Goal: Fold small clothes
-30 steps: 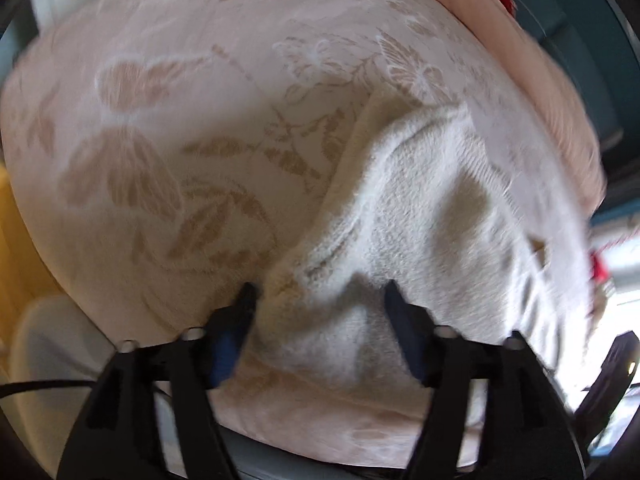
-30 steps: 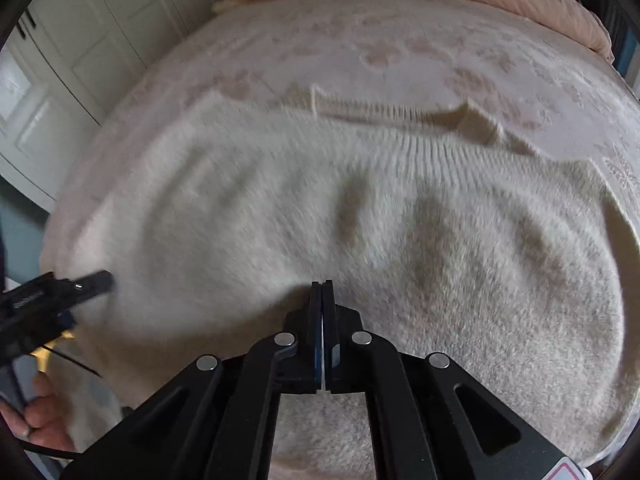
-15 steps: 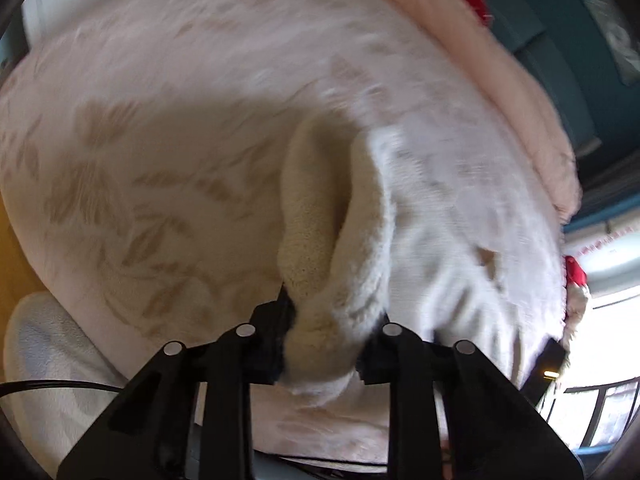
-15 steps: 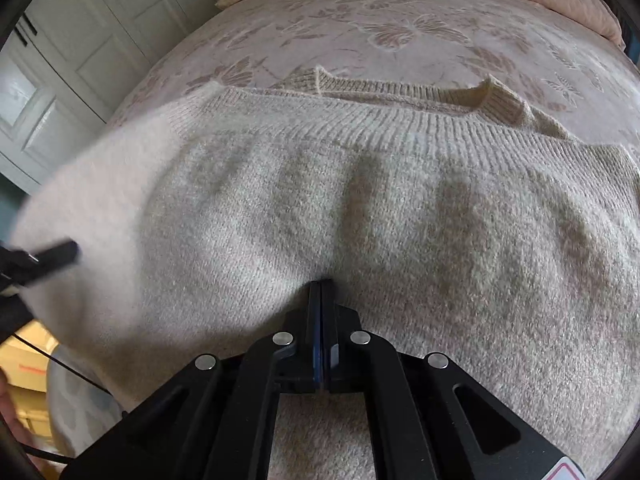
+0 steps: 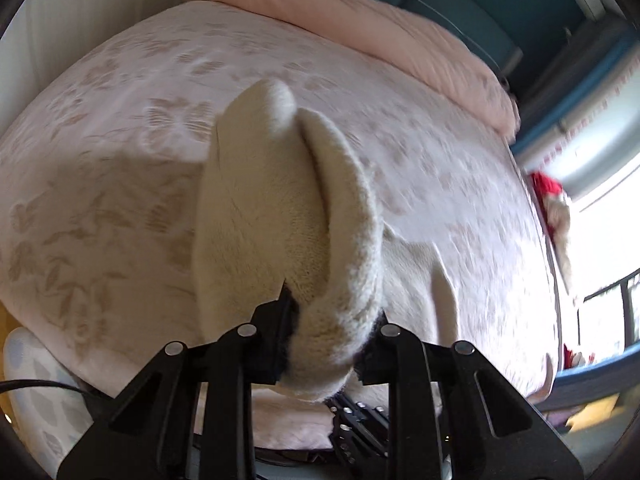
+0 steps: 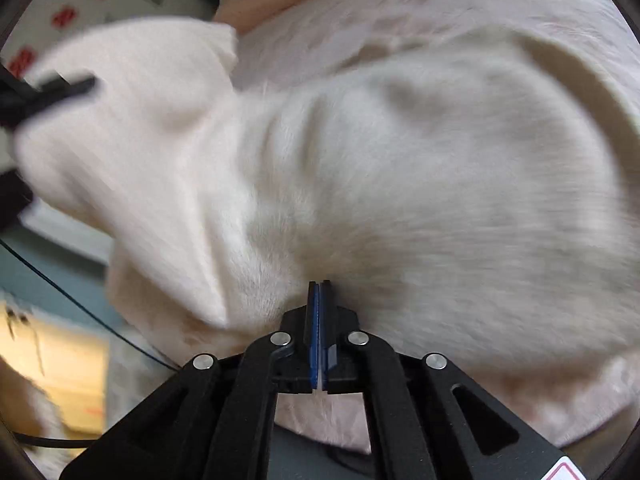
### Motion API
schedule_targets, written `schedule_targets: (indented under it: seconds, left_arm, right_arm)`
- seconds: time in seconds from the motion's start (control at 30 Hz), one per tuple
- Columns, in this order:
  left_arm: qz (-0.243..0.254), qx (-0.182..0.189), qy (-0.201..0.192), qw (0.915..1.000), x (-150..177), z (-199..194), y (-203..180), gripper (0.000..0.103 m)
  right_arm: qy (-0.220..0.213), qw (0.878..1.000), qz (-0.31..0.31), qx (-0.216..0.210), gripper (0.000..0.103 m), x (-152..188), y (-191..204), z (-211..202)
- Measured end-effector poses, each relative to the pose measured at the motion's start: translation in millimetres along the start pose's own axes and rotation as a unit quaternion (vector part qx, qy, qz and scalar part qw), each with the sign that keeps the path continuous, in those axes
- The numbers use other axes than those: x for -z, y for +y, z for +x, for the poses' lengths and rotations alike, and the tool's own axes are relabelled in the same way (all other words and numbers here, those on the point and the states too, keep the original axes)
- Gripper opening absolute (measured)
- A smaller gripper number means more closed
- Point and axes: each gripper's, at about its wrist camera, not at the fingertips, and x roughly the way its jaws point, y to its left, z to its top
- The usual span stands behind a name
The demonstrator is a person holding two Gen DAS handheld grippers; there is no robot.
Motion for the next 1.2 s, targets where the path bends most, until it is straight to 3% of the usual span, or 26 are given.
schedule_targets:
  seconds: [0.17, 0.27, 0.33, 0.4, 0.43, 0.47, 0.53, 0.63, 0.7, 0.77, 0.83, 0.97, 1.07, 1.13, 1.2]
  left_arm:
    - [0.066, 0.004, 0.033, 0.9973, 27, 38, -58, 0.023]
    - [0.103, -0.031, 0.076, 0.9912, 55, 91, -70, 0.025]
    - [0.092, -0.029, 0.09, 0.9912, 67, 101, -62, 0.028]
    - [0.08, 0.0, 0.059, 0.995, 71, 83, -52, 0.032]
    - [0.084, 0.011, 0.046, 0.9953, 69, 68, -46, 0.04]
    - [0.086, 0.018, 0.041, 0.9952, 67, 57, -39, 0.052]
    - [0.08, 0.016, 0.027, 0.9963, 63, 33, -19, 0.064]
    - [0.068, -0.017, 0.011, 0.9975, 61, 9, 16, 0.065]
    - [0.052, -0.046, 0.009, 0.9975, 59, 3, 44, 0.065]
    - [0.038, -0.063, 0.01, 0.9973, 60, -1, 60, 0.065]
    - [0.019, -0.076, 0.016, 0.9968, 62, -1, 84, 0.065]
    - [0.019, -0.086, 0.018, 0.9959, 70, -5, 99, 0.065]
    - [0.03, -0.084, 0.024, 0.9957, 78, -2, 96, 0.065]
    - [0.029, -0.073, 0.03, 0.9964, 81, -2, 92, 0.065]
    - [0.037, -0.064, 0.029, 0.9968, 79, -2, 88, 0.065]
  right_arm:
    - [-0.058, 0.998, 0.007, 0.023, 0.008, 4, -35, -69]
    - [-0.068, 0.996, 0.041, 0.042, 0.009, 13, -67, -92]
    - [-0.074, 0.995, 0.052, 0.051, 0.01, 19, -79, -102]
    - [-0.081, 0.994, 0.054, 0.053, 0.012, 22, -82, -114]
    - [-0.086, 0.994, 0.054, 0.046, 0.013, 22, -81, -119]
    - [-0.088, 0.994, 0.055, 0.035, 0.017, 20, -79, -121]
    - [-0.085, 0.995, 0.055, 0.003, 0.027, 9, -74, -121]
    - [-0.089, 0.994, 0.044, -0.035, 0.039, -12, -53, -117]
    - [-0.089, 0.995, 0.027, -0.035, 0.057, -27, -38, -113]
    - [-0.08, 0.997, -0.001, -0.016, 0.067, -42, -21, -102]
    - [-0.063, 0.998, -0.02, 0.014, 0.067, -52, -8, -84]
    - [-0.032, 0.999, 0.003, 0.012, 0.067, -58, -6, -56]
    - [-0.011, 1.0, 0.024, 0.004, 0.014, -57, -10, -35]
    - [-0.029, 0.998, 0.047, -0.011, 0.013, -59, -13, -47]
    - [-0.1, 0.994, 0.039, -0.025, 0.012, -56, -9, -98]
